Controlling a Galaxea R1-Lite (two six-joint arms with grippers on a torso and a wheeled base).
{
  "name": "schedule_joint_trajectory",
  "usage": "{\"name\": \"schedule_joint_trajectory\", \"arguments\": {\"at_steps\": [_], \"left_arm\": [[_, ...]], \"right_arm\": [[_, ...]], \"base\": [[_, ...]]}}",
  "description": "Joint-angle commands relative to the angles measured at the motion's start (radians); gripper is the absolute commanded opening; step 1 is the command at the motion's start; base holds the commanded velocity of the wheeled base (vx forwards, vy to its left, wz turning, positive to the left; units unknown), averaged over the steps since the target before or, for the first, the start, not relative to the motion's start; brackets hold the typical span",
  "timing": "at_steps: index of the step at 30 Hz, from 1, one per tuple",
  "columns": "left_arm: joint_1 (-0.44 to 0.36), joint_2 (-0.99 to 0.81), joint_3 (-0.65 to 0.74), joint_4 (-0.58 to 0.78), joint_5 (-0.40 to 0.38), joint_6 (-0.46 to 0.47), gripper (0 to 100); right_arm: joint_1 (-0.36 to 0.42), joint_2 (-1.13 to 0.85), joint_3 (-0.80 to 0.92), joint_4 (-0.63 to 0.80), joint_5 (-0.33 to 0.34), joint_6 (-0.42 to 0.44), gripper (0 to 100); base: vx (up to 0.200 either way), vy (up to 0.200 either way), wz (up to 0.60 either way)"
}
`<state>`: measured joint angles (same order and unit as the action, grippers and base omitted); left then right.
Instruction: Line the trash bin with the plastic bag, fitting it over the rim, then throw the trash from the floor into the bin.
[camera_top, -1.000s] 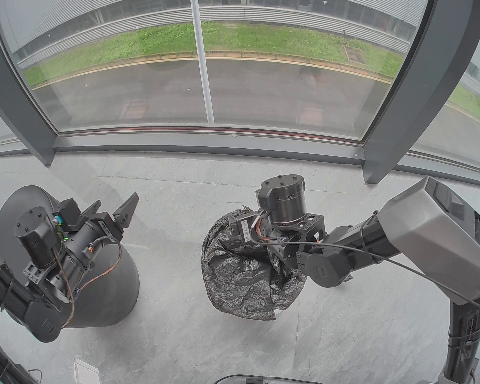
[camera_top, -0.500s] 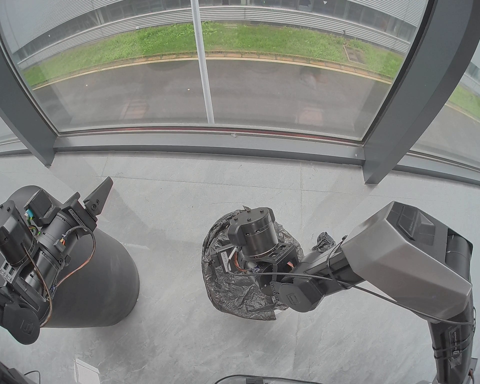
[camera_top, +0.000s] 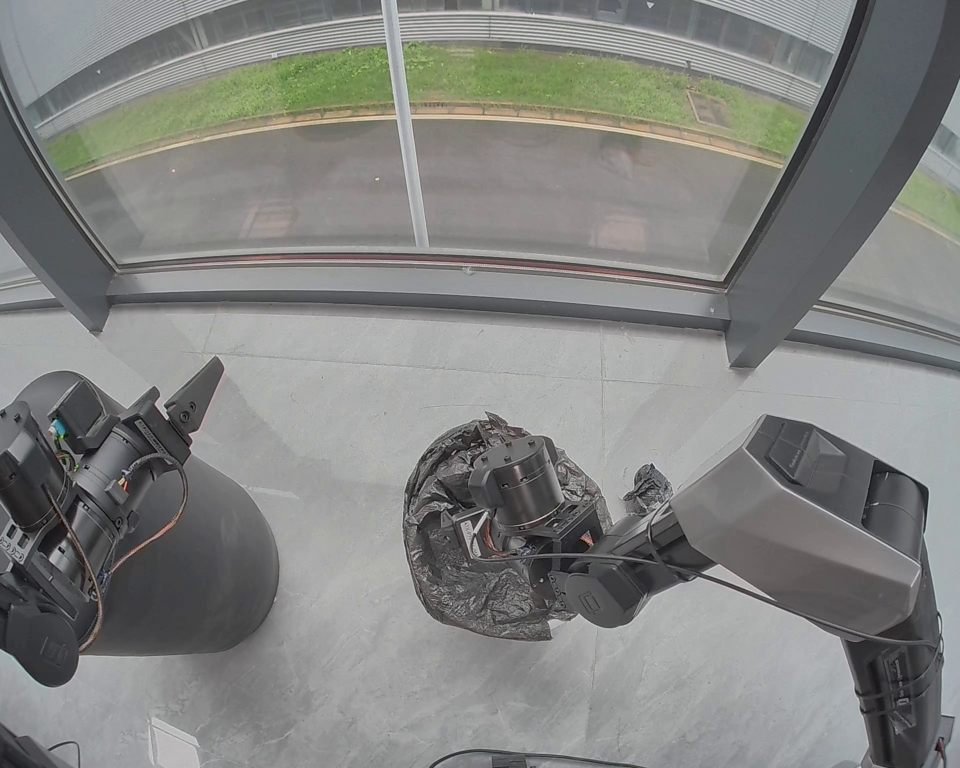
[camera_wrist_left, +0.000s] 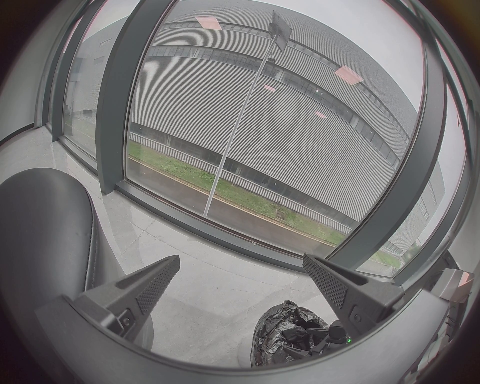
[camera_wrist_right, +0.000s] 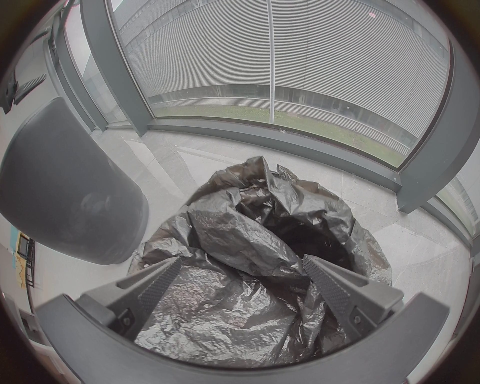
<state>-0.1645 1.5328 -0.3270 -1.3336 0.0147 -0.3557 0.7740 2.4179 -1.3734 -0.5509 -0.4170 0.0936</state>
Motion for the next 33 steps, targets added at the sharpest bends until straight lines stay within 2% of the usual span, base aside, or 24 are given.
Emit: {"name": "schedule_joint_trajectory", "arguments": {"at_steps": [1,10,33], "left_arm": [[0.000,0.007,0.003,-0.001,-0.001,0.000,100],[0.000,0.023,0.006,-0.002,0.001,0.000,100],[0.000,0.067,0.013,-0.010,0.001,-0.003,100]], "right_arm": [[-0.016,0.044,-0.024,0.000,-0.002,-0.006,100],[-0.067,0.115,-0.105,0.002,0.004,-0.014,100],[-0.067,0.283,-0.257,0.043,0.007,-0.045,100]], "base": [[0.000,0.000,0.00],[0.000,0.000,0.00],[0.000,0.000,0.00]]}}
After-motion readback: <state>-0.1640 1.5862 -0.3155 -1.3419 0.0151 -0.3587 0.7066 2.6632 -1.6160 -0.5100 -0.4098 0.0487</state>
